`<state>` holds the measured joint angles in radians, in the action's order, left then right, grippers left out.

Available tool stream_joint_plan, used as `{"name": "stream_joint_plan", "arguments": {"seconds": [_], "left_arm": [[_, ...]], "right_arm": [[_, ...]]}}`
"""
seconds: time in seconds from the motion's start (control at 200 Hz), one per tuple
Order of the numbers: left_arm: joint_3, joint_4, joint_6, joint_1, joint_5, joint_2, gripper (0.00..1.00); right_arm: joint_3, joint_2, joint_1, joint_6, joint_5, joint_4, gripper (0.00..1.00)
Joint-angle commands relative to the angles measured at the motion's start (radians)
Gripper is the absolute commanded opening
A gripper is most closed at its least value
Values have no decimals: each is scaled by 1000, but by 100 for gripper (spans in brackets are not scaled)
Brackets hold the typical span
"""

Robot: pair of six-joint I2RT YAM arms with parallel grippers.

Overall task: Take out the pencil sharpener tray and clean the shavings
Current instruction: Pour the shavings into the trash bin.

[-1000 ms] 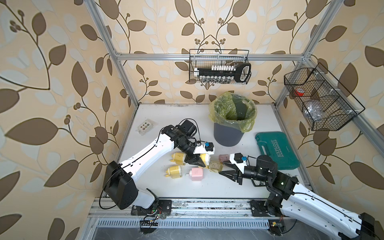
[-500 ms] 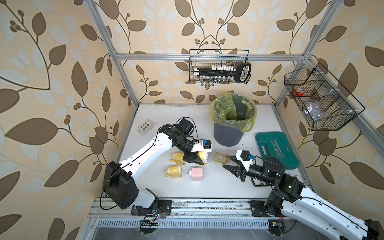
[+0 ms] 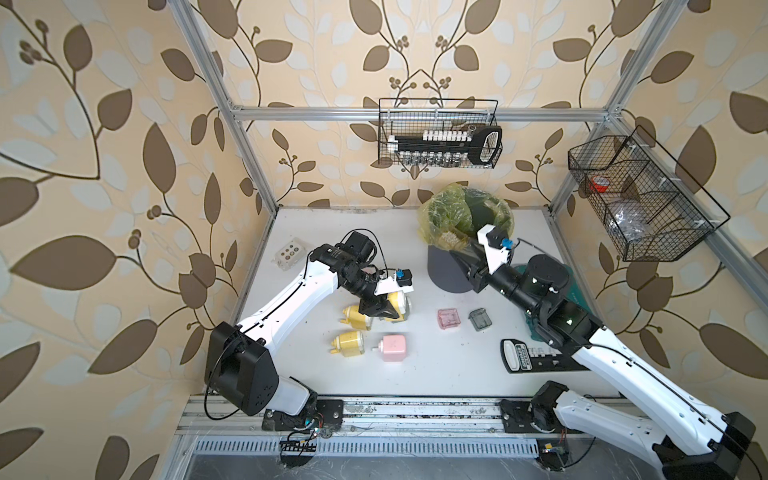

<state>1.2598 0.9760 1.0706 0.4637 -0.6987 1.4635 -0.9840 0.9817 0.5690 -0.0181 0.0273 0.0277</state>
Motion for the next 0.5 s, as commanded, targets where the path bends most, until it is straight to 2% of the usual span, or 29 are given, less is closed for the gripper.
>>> {"name": "stream_joint_plan", "arguments": {"seconds": [0.0,0.1,0.24,0.4,0.495], "left_arm": [[20,-18,0,1,13,15,0],[2,-40,-4,1,16,11,0],[-15,-64,-8,3,20,5,0],[-30,-79,-10,10,24,-1,0],[-36,-86,-10,15,25,-4,0]], "right_arm": [[-144,65,-117,-219,1,-56,0],[-295,154,-217,-388,-57,-197,0],[-484,260,-304,-638,-137,-431,0],[-499,277,-354,-885,-233,-486,0],[-488,286,-387,-978,-300,-485,0]]}}
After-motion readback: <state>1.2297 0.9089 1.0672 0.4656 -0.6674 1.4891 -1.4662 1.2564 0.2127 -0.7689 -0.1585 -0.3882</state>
